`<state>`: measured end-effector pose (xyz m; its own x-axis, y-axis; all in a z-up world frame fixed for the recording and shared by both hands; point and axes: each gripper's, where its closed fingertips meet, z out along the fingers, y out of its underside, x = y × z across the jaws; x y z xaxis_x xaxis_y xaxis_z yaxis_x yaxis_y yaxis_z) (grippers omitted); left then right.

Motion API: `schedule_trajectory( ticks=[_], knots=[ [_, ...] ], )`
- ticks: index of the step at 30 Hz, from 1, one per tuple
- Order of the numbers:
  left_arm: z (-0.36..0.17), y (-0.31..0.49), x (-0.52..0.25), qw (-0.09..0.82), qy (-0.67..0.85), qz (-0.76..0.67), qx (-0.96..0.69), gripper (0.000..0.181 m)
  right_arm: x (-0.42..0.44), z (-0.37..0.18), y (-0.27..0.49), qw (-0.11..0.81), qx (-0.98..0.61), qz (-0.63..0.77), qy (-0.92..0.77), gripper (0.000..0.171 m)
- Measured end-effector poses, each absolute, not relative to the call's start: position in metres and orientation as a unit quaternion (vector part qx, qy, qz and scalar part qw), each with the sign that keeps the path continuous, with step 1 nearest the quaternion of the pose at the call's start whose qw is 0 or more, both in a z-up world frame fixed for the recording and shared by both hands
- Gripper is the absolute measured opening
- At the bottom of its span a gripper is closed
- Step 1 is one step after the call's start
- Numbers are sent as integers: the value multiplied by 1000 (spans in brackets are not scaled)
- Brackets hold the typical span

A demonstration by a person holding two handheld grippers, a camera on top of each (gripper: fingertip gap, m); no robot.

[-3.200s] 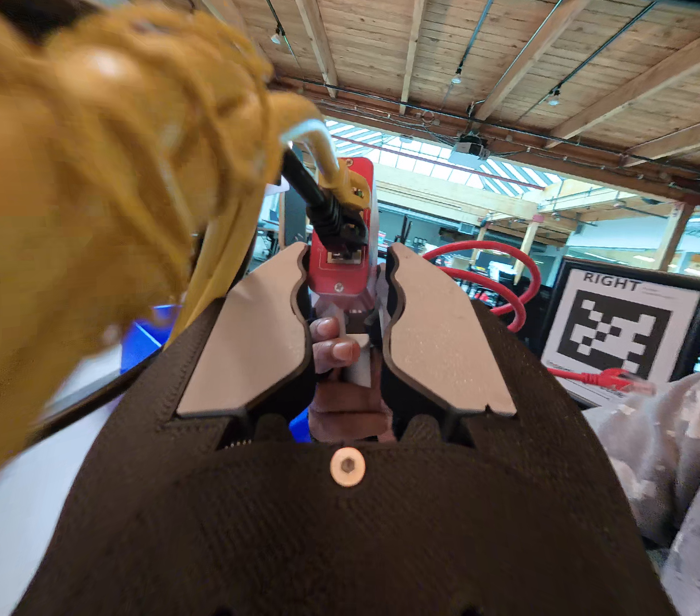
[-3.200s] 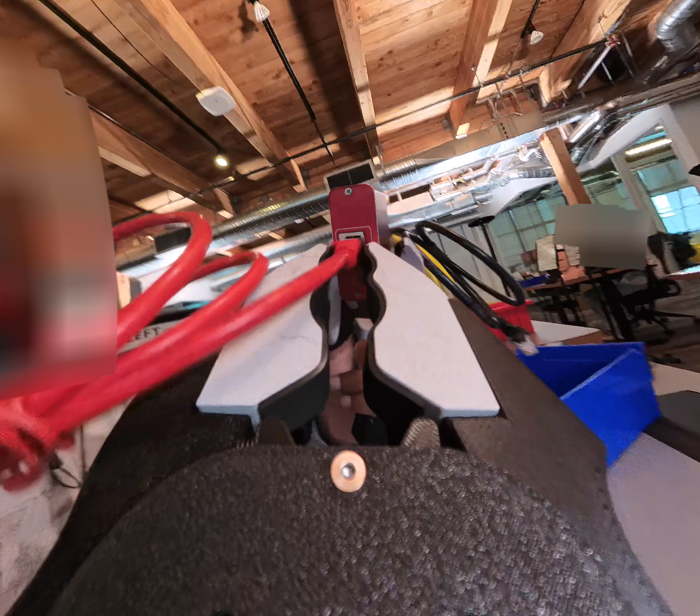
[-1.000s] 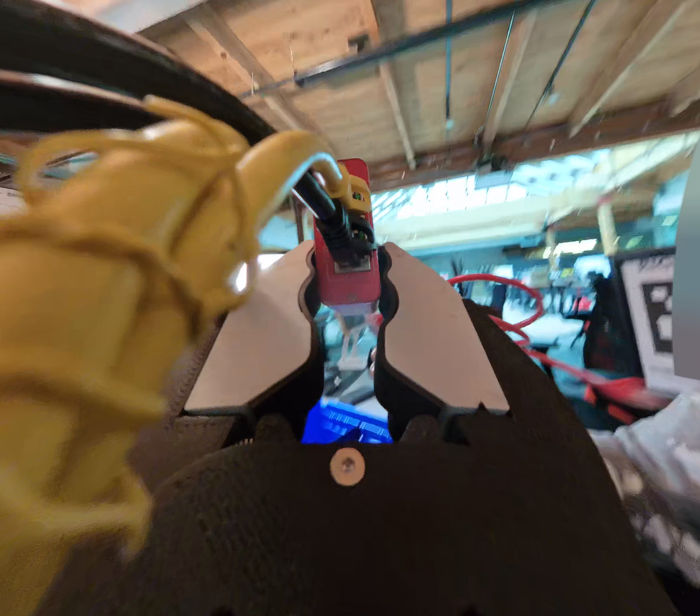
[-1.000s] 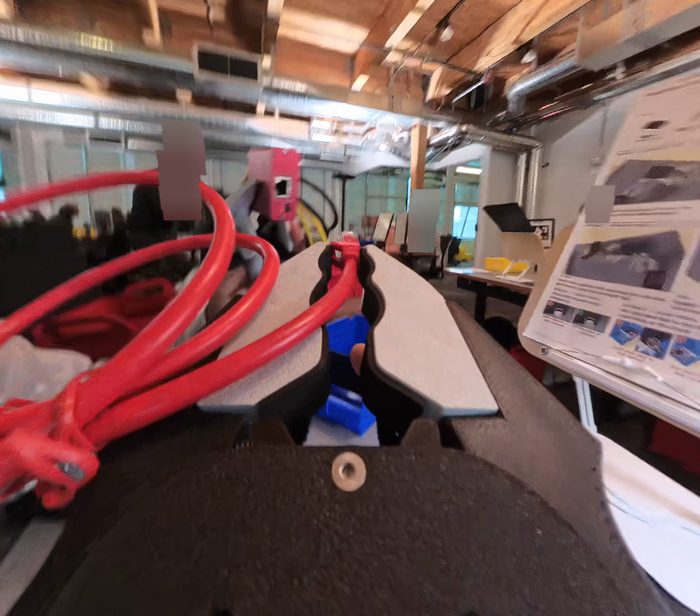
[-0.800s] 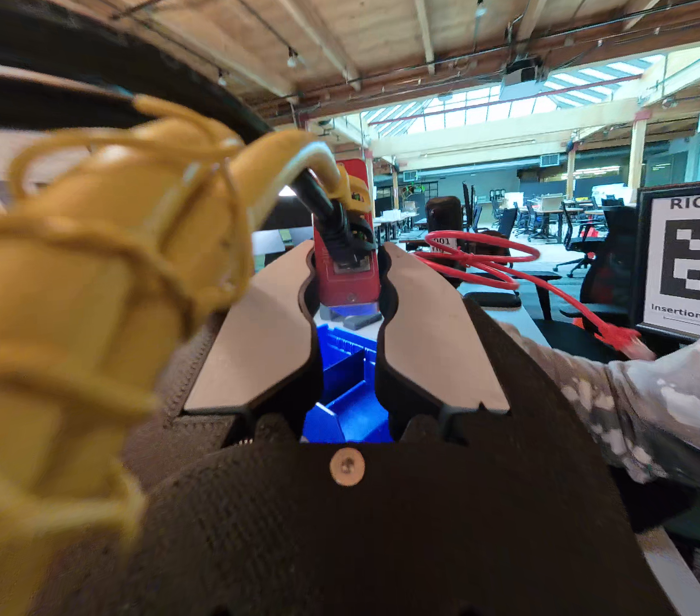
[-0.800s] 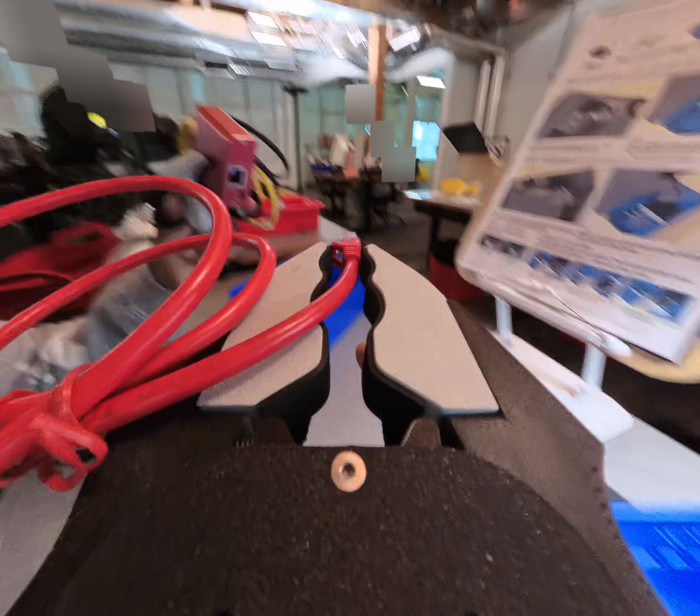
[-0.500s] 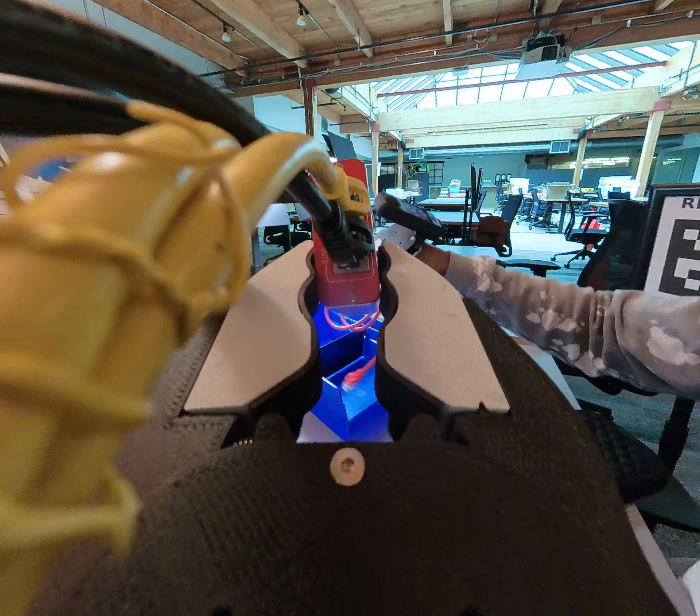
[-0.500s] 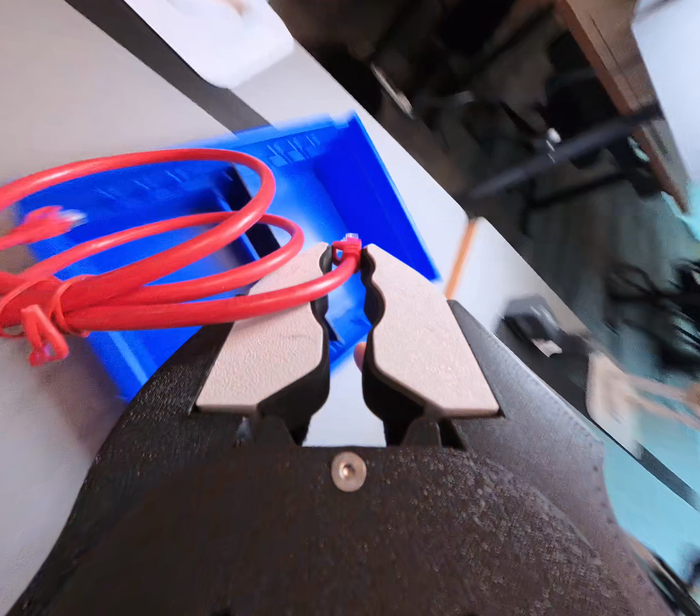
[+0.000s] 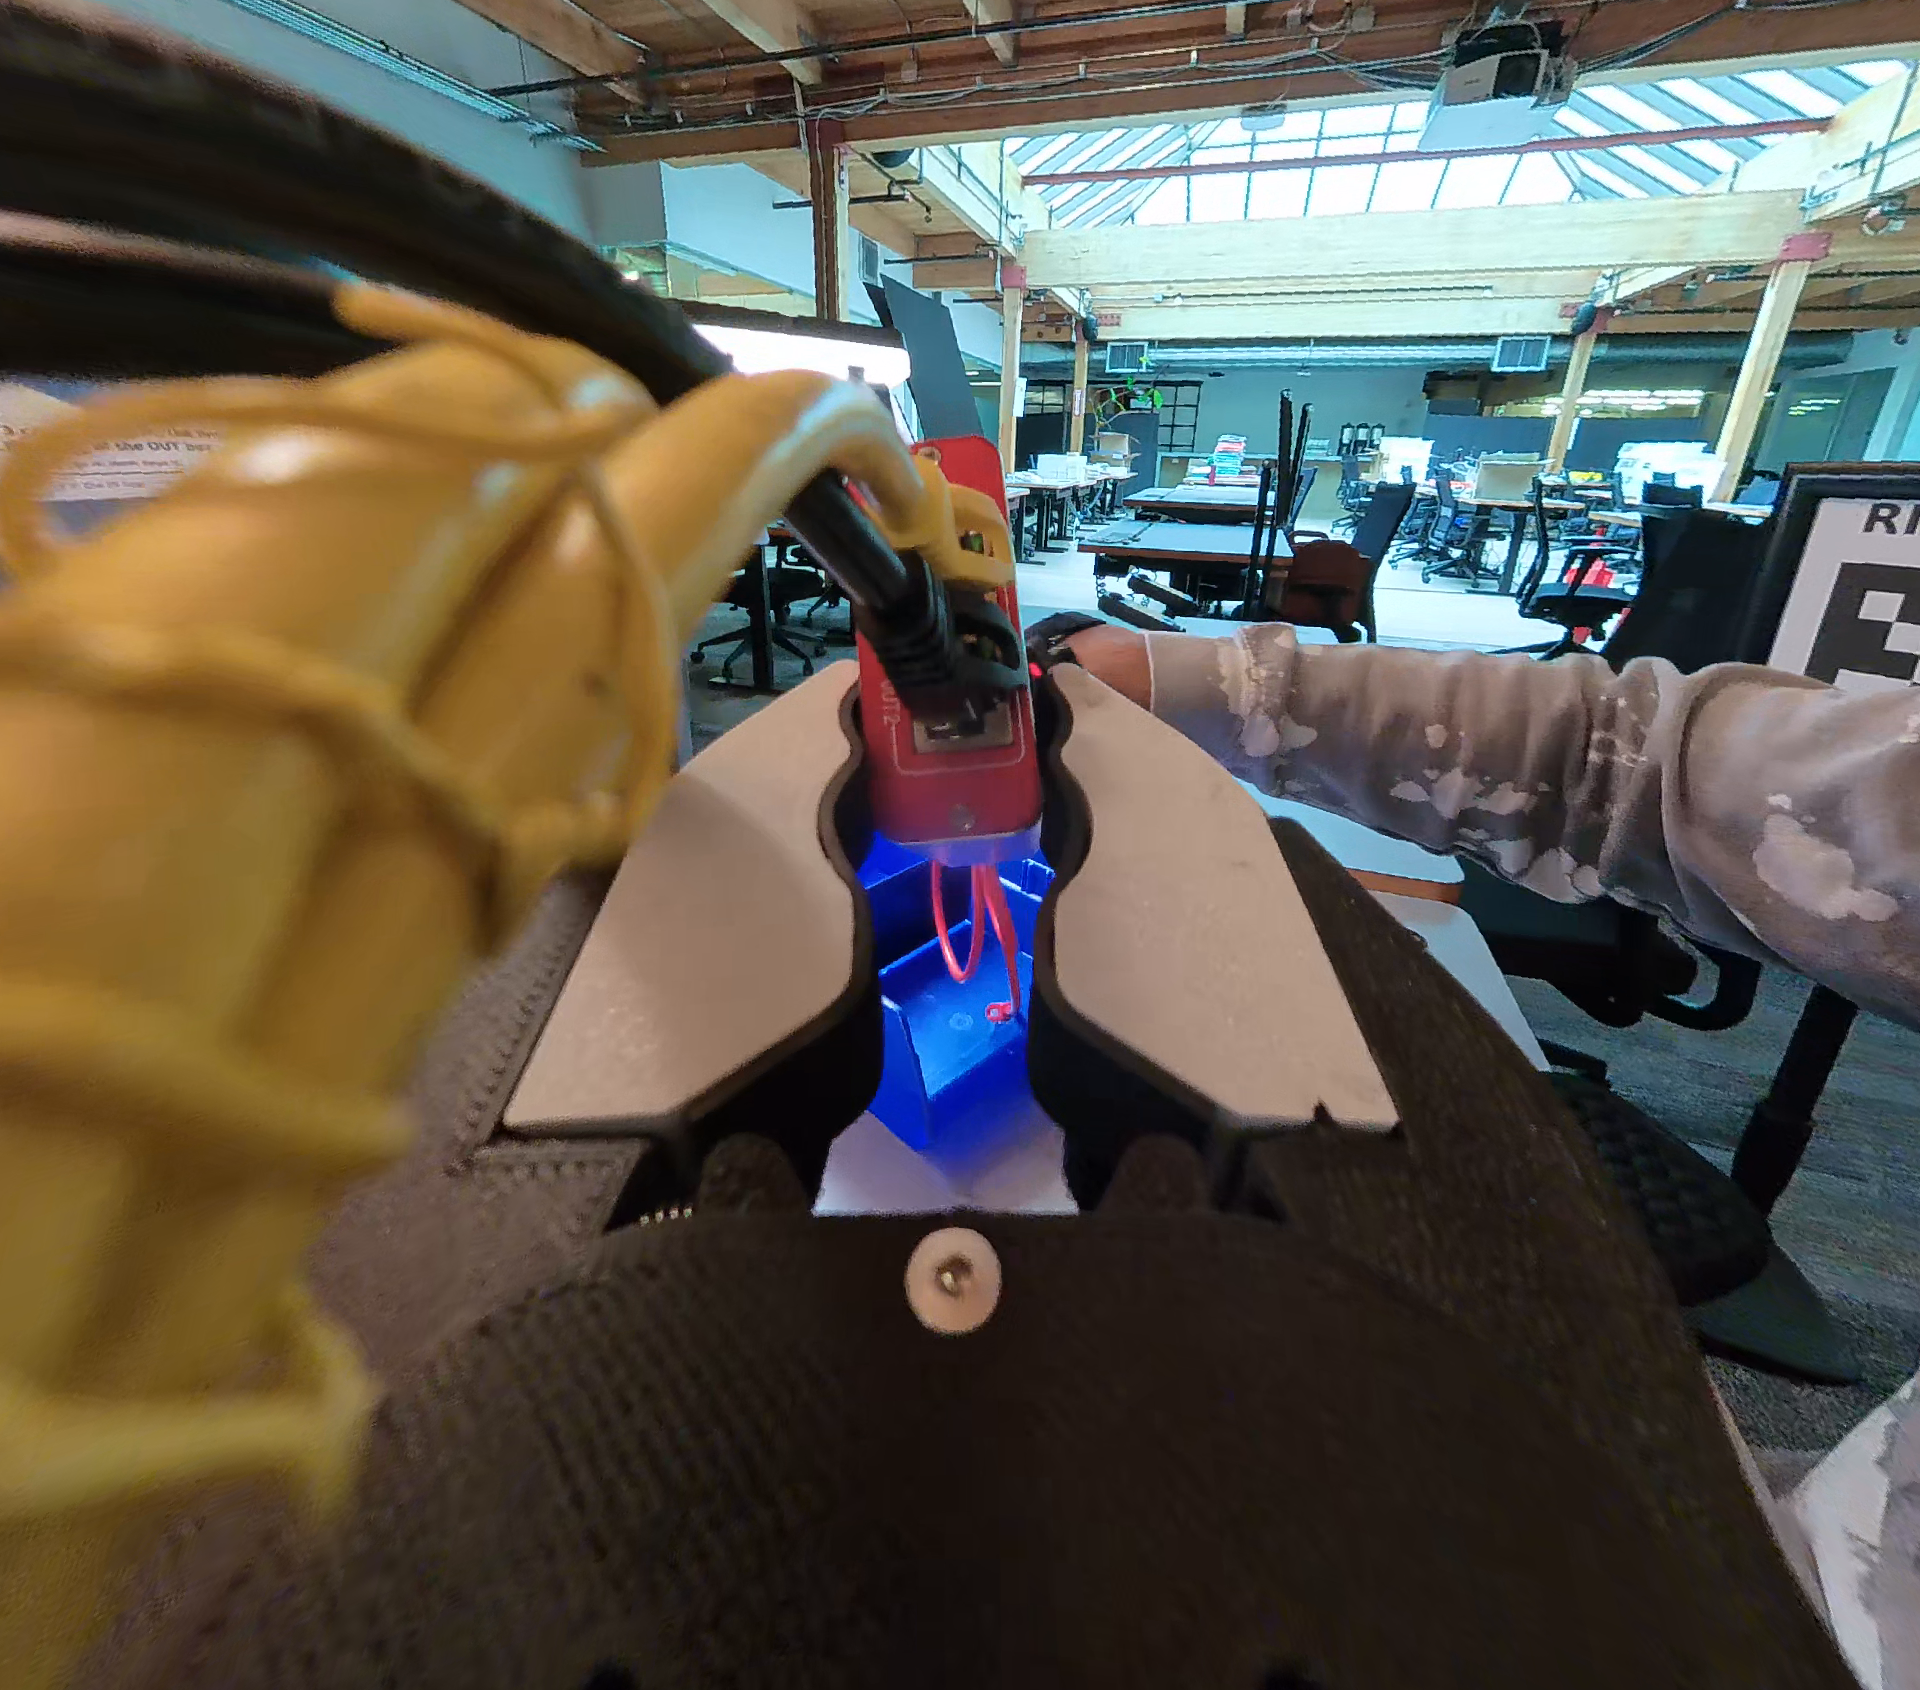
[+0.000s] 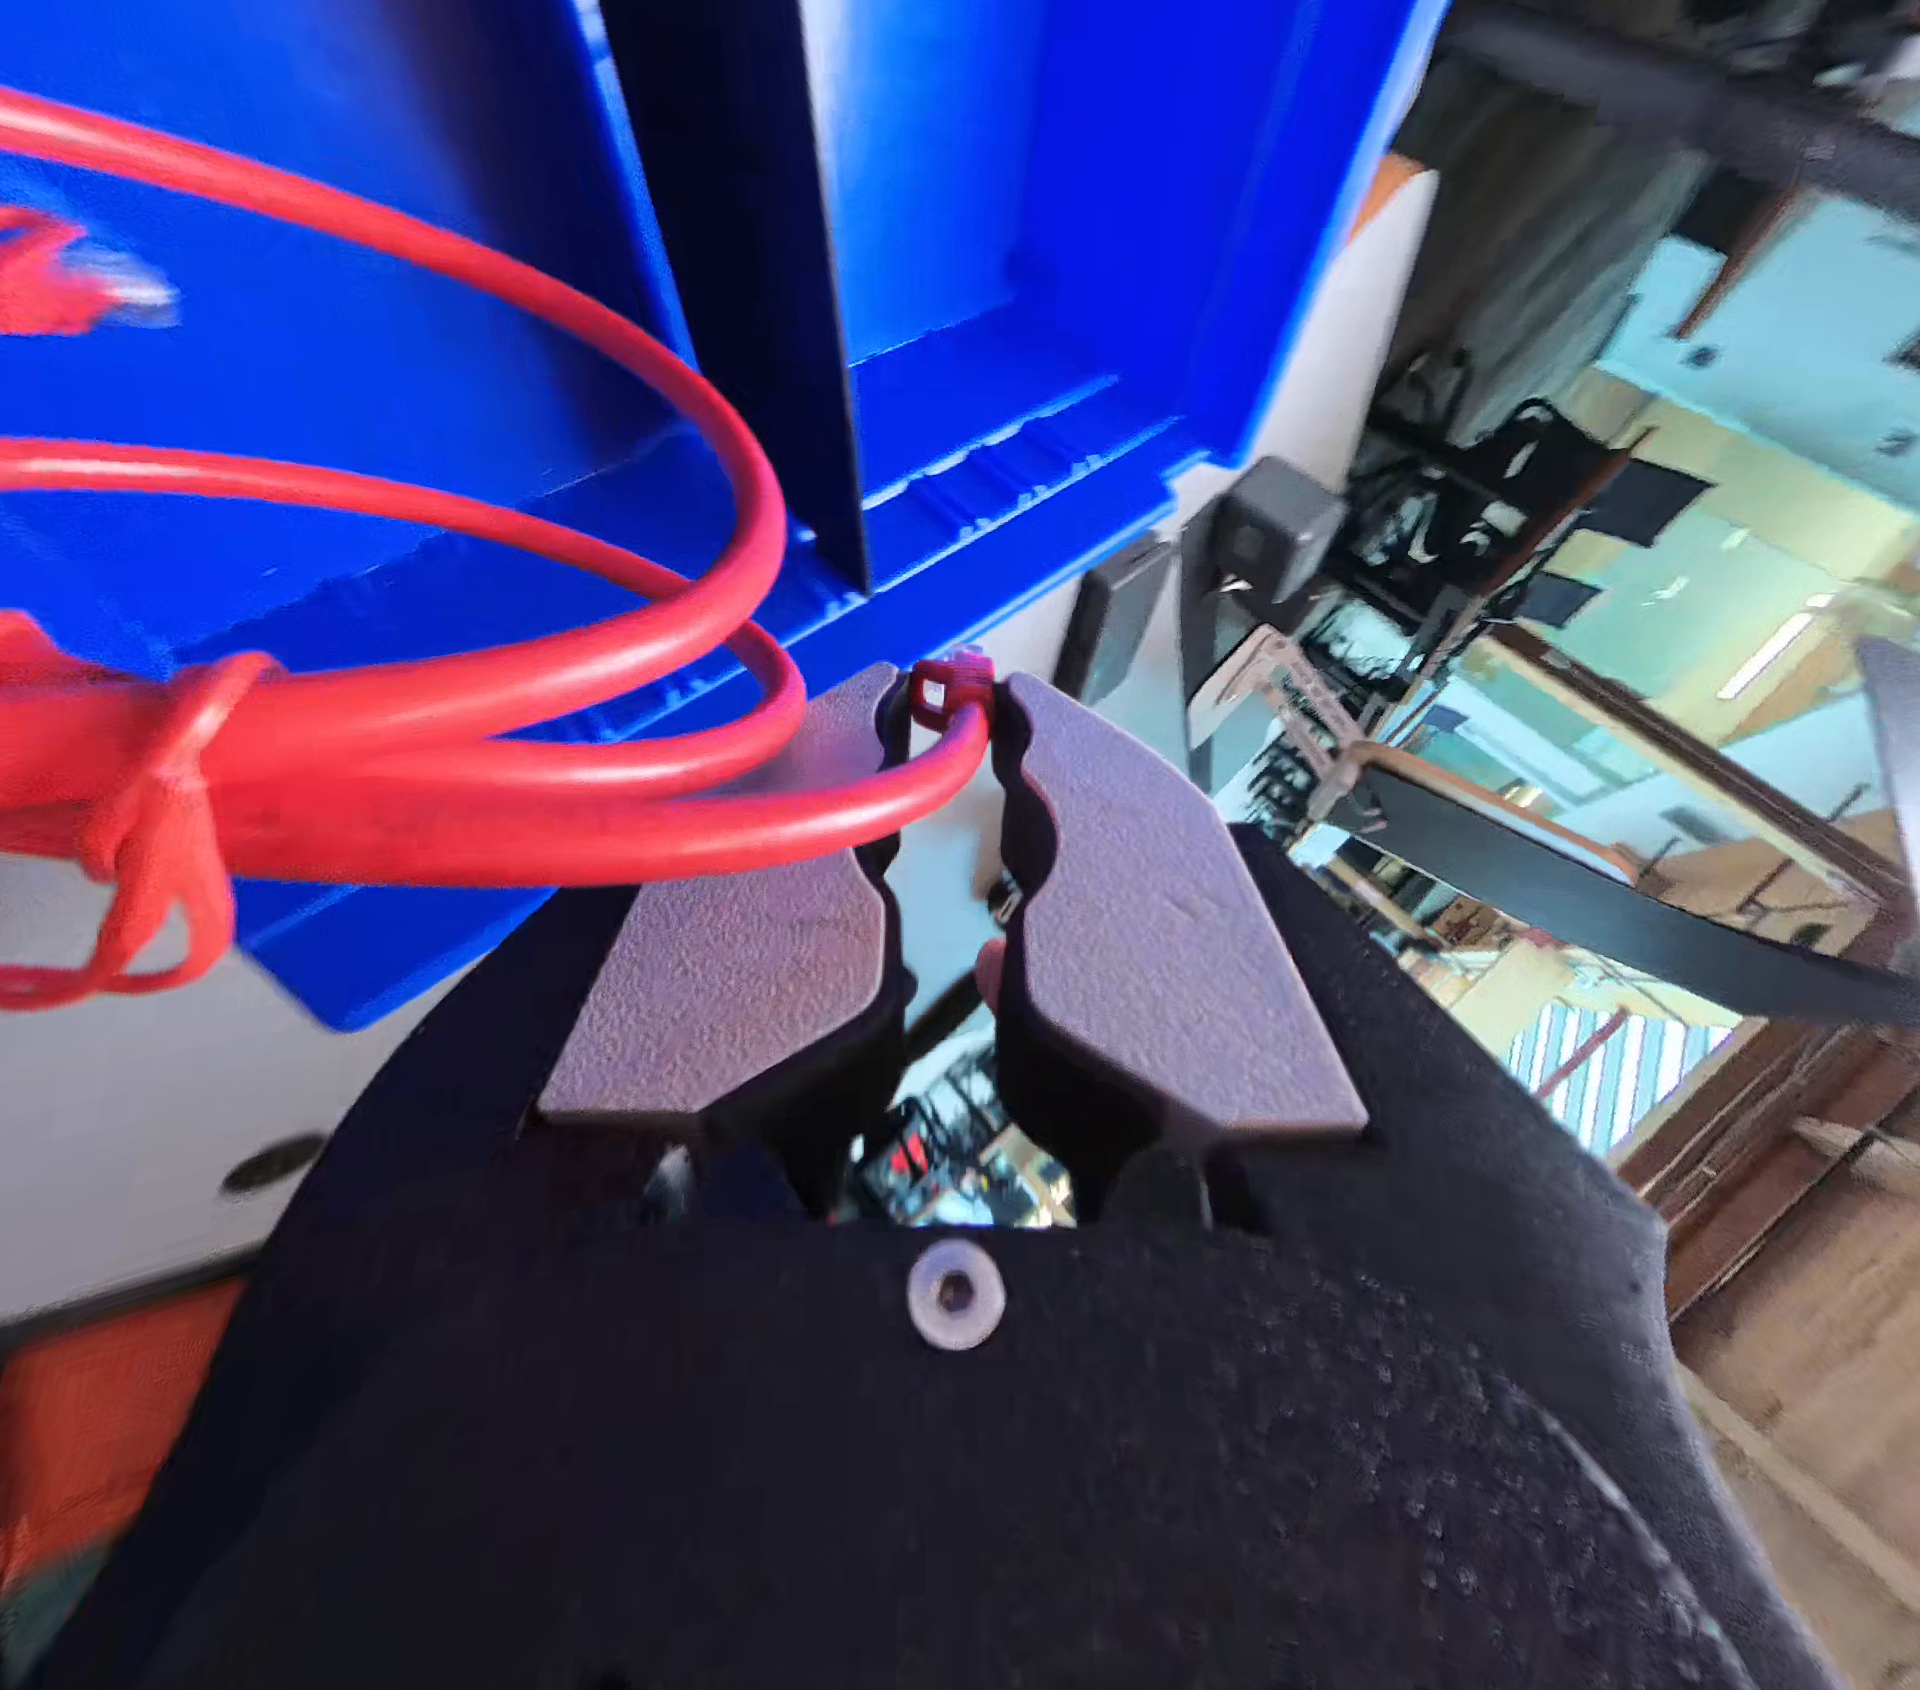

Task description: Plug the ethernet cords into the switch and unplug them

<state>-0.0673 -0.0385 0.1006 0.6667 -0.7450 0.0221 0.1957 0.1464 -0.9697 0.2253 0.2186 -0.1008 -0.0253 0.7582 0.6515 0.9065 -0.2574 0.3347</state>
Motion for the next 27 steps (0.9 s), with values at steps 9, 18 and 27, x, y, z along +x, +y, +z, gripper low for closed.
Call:
schedule_trajectory(
  ticks=[9,18,27],
  knots=[
    [96,-38,-66,707,251,-326,-575,29,229,-154,178,-205,-766,-177,-583,18],
    [87,-30,-67,698,253,-322,-588,29,183,-114,193,-19,-793,1,-609,59],
    [68,-21,-53,669,265,-335,-608,29,183,-69,166,105,-741,-44,-661,59]
  ],
)
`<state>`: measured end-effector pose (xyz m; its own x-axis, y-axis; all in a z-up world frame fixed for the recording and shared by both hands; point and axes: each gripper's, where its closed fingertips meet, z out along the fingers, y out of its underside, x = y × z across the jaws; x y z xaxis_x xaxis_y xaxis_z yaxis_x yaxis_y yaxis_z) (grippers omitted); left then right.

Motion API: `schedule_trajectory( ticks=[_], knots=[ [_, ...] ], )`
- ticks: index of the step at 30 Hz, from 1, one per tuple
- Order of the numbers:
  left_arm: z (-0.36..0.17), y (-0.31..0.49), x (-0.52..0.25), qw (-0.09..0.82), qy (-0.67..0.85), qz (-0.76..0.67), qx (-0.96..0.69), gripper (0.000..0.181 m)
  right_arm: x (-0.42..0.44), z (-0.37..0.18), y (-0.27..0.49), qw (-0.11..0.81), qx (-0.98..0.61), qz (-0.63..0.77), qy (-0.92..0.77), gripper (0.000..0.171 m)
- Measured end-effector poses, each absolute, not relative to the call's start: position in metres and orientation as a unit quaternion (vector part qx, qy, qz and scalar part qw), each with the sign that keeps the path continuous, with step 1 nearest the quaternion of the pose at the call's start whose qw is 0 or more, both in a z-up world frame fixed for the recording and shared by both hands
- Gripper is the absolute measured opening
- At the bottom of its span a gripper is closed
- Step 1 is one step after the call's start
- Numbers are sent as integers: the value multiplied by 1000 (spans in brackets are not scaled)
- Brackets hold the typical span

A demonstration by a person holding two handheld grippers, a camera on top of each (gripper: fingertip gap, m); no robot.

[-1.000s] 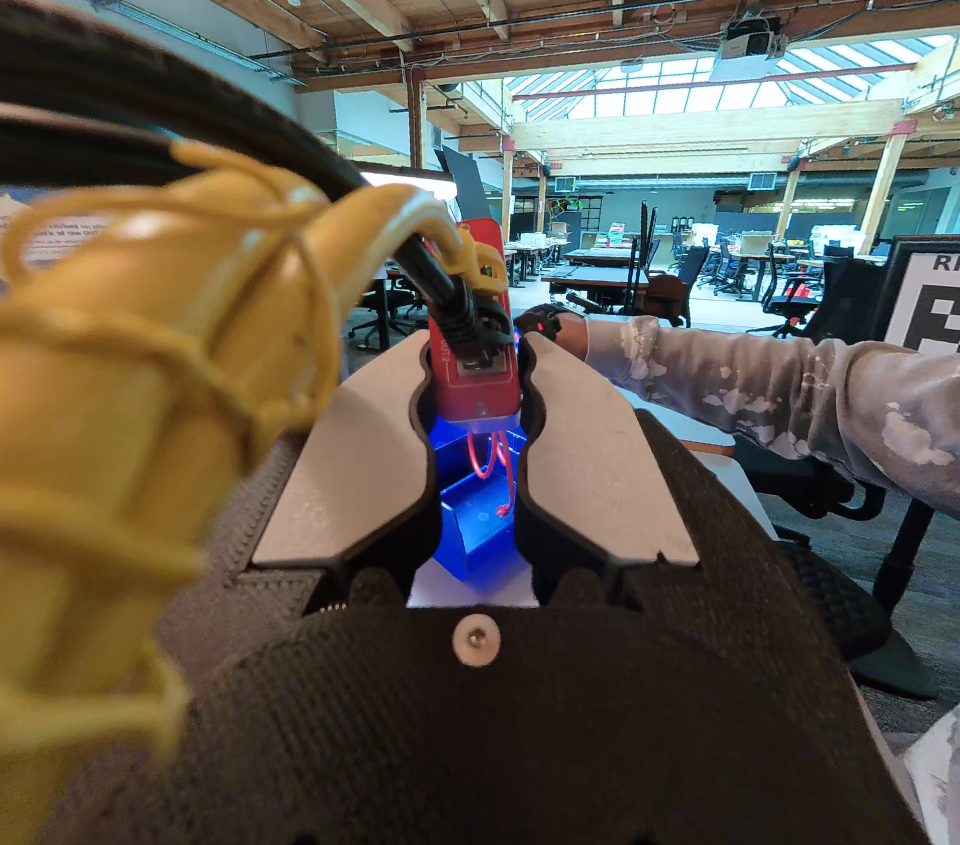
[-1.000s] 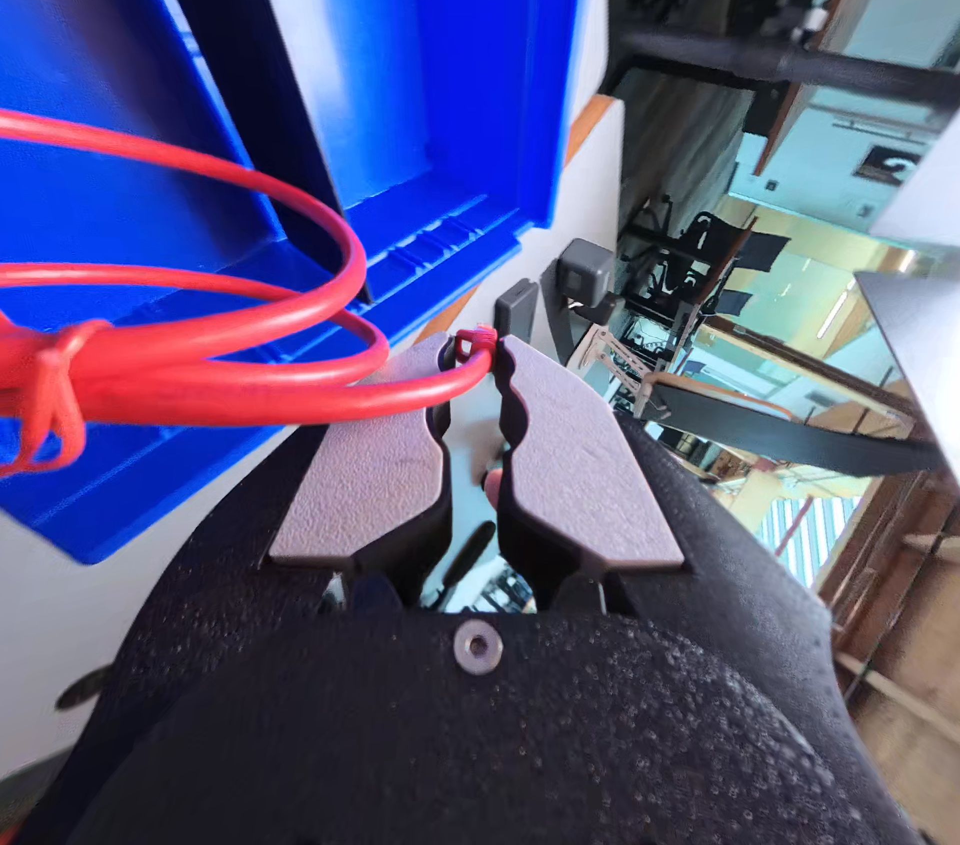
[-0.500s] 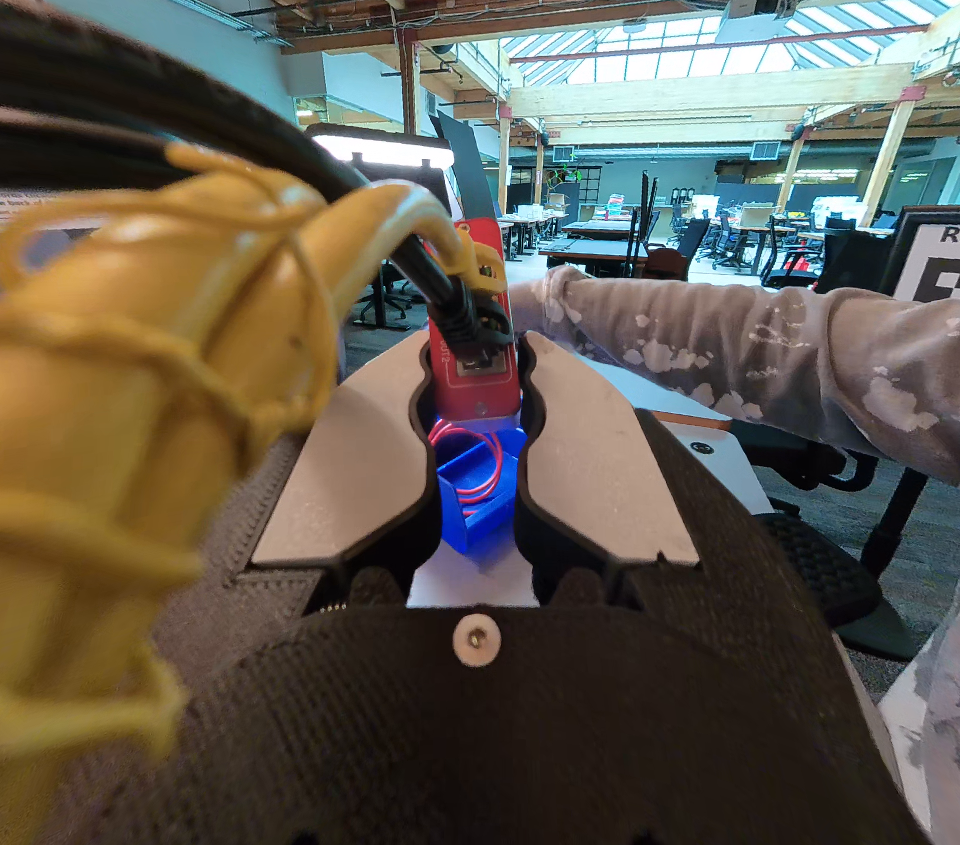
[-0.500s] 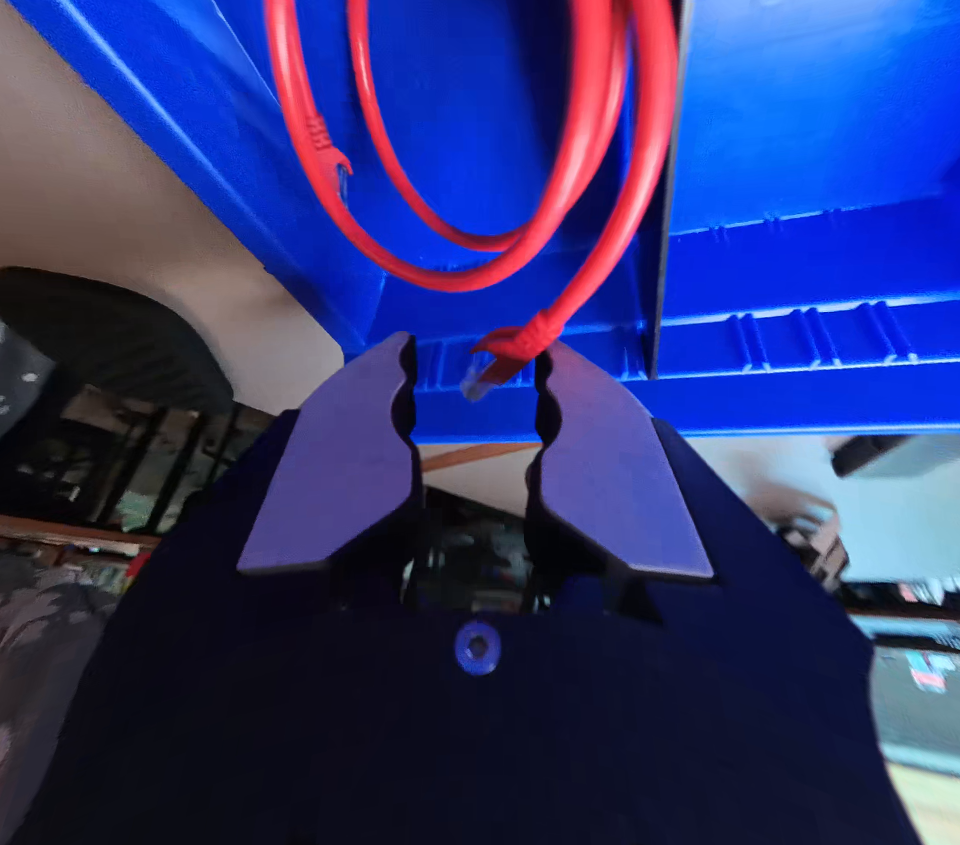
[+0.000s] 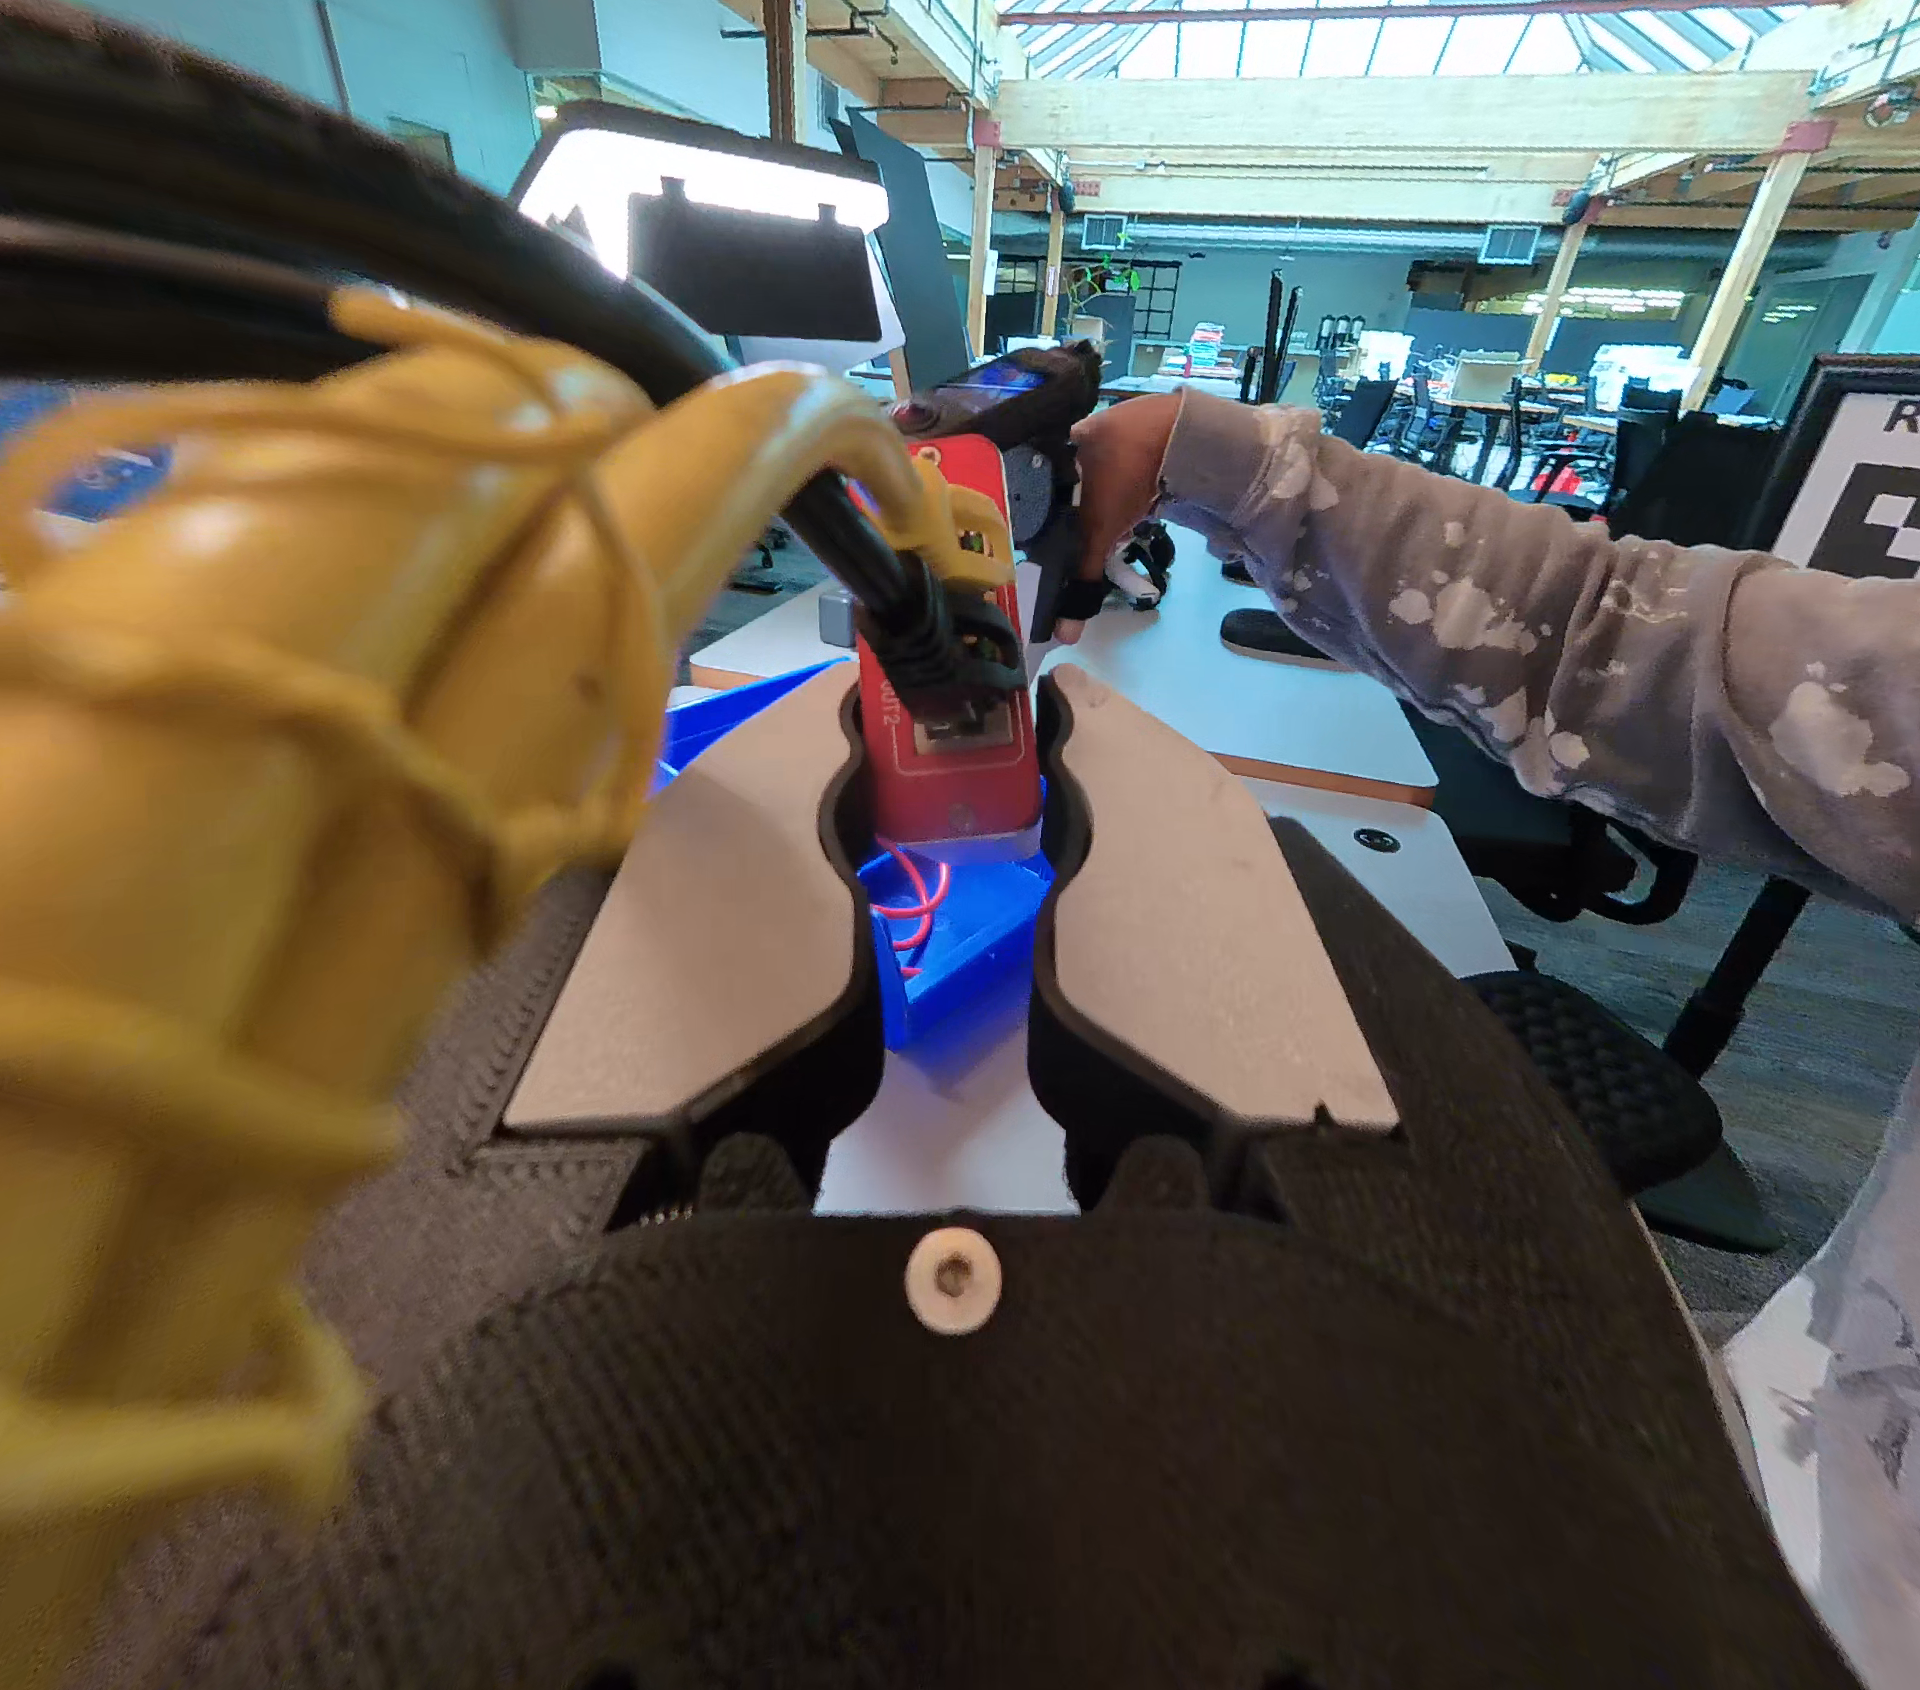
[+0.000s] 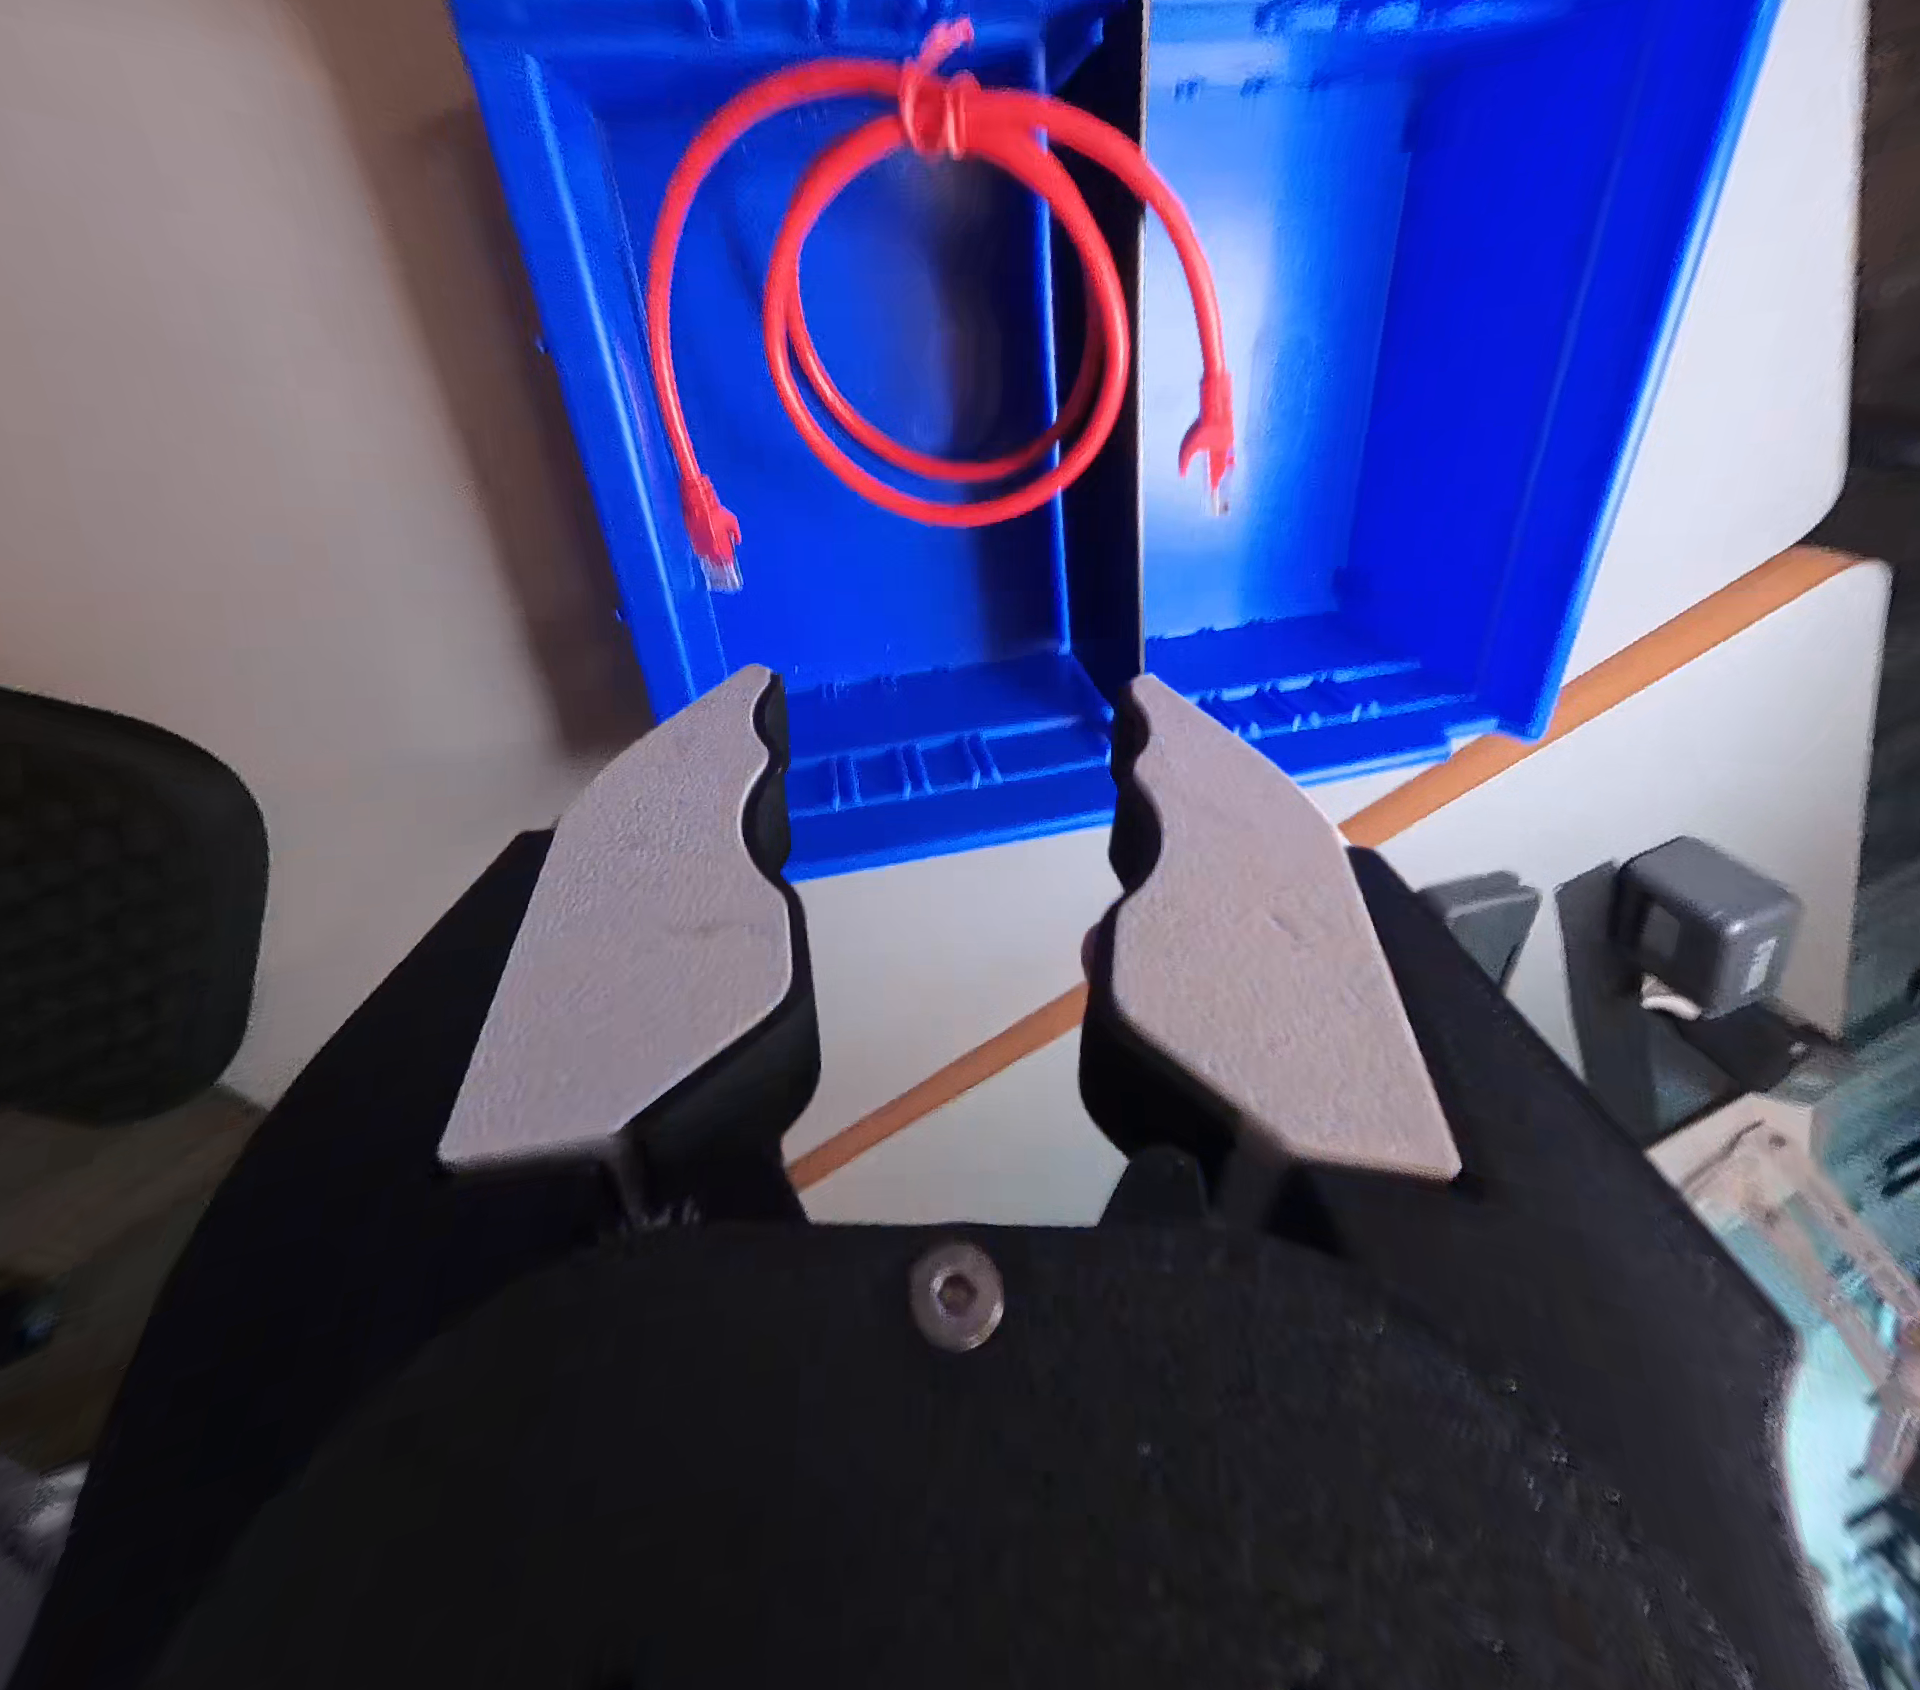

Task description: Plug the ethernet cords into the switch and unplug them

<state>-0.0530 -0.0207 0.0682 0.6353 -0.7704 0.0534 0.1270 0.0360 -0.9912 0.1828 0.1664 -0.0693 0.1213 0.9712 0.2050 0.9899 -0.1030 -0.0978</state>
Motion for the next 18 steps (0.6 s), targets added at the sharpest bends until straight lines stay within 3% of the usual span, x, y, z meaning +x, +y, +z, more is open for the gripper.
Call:
schedule_trajectory(
  ticks=[5,10,13,16,18],
  knots=[
    [52,-15,-41,646,284,-335,-625,29,99,-25,106,294,-631,106,-710,58],
    [24,-12,-23,597,325,-332,-654,29,34,23,17,387,-511,244,-728,56],
    [-1,-20,-9,534,384,-321,-681,29,16,31,-14,386,-484,288,-731,55],
    [-26,-33,4,468,441,-304,-702,29,4,3,-29,341,-482,289,-754,54],
    [-42,-44,11,423,478,-296,-710,29,-1,-20,-40,300,-482,309,-763,43]
  ],
)
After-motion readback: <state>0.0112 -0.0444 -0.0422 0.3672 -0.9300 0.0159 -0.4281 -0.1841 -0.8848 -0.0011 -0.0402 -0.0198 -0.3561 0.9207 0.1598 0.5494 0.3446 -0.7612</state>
